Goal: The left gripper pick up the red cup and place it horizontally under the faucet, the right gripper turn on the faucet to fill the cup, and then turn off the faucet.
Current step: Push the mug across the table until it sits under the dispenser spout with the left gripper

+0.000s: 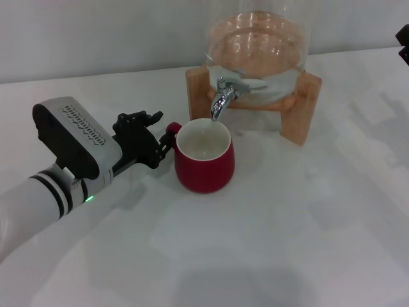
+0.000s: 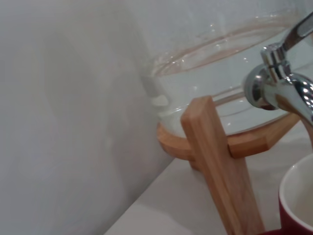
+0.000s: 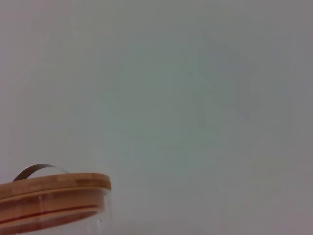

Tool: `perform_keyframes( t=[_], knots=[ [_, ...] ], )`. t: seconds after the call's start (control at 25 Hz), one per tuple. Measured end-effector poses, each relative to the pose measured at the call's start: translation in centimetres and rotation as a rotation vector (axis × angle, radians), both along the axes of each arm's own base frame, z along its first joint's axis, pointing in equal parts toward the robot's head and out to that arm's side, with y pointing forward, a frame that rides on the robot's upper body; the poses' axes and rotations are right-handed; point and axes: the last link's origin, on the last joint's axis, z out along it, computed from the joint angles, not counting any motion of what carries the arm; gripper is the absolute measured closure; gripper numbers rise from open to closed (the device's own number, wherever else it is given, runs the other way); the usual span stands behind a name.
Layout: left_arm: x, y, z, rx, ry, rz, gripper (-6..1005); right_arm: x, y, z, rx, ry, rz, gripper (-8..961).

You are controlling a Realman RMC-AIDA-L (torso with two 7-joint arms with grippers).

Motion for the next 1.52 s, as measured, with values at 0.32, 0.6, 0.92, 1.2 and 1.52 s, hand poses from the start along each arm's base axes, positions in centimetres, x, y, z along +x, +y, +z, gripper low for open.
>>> perform_keyframes(
  t=[0.32,0.6,0.92,1.2,1.52],
  knots=[
    [0.11,-0.01,-0.04,0.004,-0.012,0.008,615,-0.09,0.05,-0.06,-0.003,-0.001,0.004,119],
    [0.12,-0.05,-0.1,0.001,-0.009,0.006,617,-0.11,0.04,-0.08,-0.004,0.0,0.006,119],
    [0.07,-0.24,-0.28,-0.004,-0.008,0.007,619,-0.23,0.14,-0.17,-0.01,-0.003,0.01,119],
    [0.36,-0.49,-0.58,-0.014,-0.012,-0.004,620,-0.25,0.16,-0.21,-0.012,-0.004,0.011,120],
    [0.25,-0.86,-0.68,-0.008,-0.016,-0.01,621,-0.23,0.15,-0.16,-0.01,-0.004,0.01,120]
  ],
)
